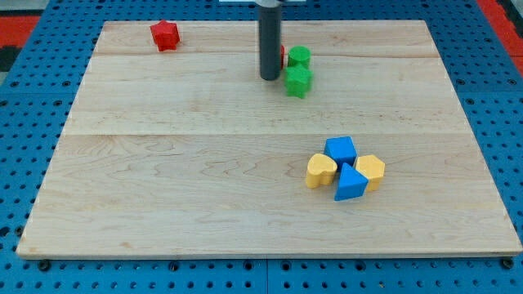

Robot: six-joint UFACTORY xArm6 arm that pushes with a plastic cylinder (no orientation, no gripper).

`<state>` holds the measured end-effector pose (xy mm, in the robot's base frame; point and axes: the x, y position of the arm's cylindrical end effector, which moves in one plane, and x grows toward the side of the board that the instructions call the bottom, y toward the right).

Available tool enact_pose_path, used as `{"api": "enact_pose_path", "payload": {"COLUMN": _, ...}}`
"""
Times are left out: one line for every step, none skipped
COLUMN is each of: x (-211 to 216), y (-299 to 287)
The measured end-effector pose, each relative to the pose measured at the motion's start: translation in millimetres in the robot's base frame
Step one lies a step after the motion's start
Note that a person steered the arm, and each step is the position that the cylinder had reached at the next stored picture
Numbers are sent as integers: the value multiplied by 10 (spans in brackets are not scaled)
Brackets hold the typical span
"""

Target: Drag the green star to the right side of the board

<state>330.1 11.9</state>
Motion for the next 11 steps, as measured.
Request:
{"api": "enact_pose_path", "payload": {"x": -579, "y": -378}}
{"api": "enact_pose_path", "payload": {"x": -929, "y": -842}}
{"api": "enact_pose_path", "payload": {"x": -982, "y": -111}}
{"api": "enact_pose_path", "payload": {"x": -551, "y": 338}}
{"api": "enact_pose_path", "payload": {"x": -172, "y": 577}}
{"api": "enact_pose_path", "payload": {"x": -150, "y": 1010}}
{"api": "enact_pose_path", "payload": {"x": 179, "y": 1643}}
{"api": "enact_pose_path", "payload": {"x": 781, "y": 2169}}
{"api": "enact_pose_path", "payload": {"x": 1033, "y": 1940}}
{"api": "enact_pose_path", "payload": {"x": 944, "y": 2587}}
{"api": "enact_pose_path", "payload": {"x": 800, "y": 2876}}
